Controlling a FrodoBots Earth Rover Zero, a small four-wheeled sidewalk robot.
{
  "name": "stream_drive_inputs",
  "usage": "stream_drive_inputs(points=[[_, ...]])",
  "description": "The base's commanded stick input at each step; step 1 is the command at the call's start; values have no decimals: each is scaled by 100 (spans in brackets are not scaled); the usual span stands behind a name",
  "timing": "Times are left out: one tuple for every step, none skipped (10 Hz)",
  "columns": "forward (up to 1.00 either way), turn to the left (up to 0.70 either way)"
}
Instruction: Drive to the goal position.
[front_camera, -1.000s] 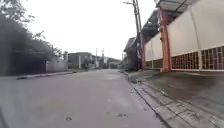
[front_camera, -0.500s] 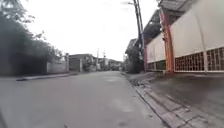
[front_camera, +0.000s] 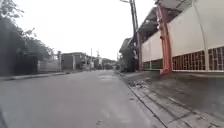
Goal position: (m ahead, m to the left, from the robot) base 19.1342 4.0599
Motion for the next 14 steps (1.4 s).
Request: stream_drive_inputs(points=[[70,0],[70,0],[70,0],[70,0],[70,0],[70,0],[70,0],[70,0],[70,-7],[70,-24],[70,-35],[70,-35],[70,-35],[70,-35]])
